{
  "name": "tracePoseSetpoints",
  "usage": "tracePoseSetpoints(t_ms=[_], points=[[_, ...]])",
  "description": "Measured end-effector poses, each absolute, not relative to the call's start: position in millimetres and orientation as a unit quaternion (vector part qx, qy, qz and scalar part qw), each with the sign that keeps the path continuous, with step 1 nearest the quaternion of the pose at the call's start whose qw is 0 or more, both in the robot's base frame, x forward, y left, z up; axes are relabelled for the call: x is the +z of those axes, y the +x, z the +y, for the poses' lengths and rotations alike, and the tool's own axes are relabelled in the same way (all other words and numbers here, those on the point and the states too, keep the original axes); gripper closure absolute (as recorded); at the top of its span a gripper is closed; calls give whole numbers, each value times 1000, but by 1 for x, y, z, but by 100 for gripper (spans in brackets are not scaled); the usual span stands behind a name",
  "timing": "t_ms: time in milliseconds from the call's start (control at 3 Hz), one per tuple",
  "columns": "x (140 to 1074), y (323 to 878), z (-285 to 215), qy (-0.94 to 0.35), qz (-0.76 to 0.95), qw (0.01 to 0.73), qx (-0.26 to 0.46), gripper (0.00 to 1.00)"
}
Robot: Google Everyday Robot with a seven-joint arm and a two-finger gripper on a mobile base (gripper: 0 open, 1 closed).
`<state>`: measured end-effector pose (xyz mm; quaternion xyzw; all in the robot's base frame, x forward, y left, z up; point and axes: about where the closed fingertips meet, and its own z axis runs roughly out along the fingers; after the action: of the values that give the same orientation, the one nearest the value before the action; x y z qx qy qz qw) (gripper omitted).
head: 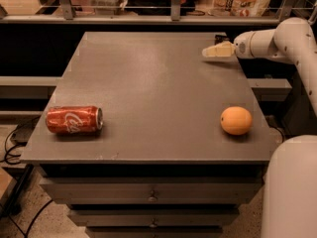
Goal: Move rxbar chocolate near coke can
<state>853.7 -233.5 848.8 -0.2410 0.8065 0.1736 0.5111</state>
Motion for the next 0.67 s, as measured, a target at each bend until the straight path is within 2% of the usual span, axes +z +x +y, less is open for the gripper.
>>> tracePoseSetpoints(t_ms=[333,667], points=[[835,867,-236,-224,812,511,171,13],[827,874,-233,-225,816,506,166,44]])
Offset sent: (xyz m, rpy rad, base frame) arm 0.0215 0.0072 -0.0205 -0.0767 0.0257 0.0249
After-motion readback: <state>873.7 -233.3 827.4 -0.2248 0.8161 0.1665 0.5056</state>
